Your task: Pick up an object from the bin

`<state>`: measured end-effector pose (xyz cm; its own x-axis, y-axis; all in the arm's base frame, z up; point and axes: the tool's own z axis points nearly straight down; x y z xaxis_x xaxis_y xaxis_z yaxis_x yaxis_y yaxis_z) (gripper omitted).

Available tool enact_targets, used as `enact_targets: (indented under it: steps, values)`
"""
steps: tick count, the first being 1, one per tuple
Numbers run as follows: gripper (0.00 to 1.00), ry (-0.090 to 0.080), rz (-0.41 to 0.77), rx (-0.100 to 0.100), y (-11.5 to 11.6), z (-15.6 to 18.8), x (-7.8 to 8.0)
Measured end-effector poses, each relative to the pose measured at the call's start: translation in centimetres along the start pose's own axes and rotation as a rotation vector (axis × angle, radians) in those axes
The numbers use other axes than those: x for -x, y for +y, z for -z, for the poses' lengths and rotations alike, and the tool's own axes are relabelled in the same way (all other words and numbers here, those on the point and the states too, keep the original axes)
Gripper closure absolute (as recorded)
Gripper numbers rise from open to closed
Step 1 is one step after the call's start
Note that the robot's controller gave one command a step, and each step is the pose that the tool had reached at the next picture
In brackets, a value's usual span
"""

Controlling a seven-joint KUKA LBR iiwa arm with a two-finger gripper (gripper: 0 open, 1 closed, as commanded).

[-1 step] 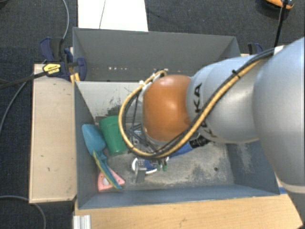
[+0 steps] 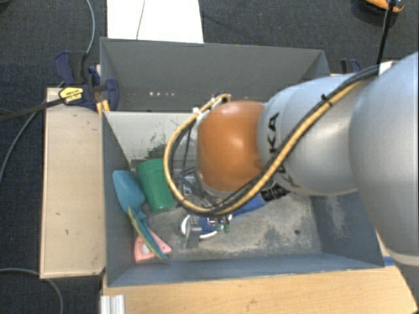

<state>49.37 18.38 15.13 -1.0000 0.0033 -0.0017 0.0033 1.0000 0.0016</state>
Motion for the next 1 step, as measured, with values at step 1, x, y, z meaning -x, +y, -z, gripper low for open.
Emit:
enact_targets:
  steps: [1]
  values:
    - [0.0, 0.0, -0.003, 0.001, -3.88, -6.25, 0.49]
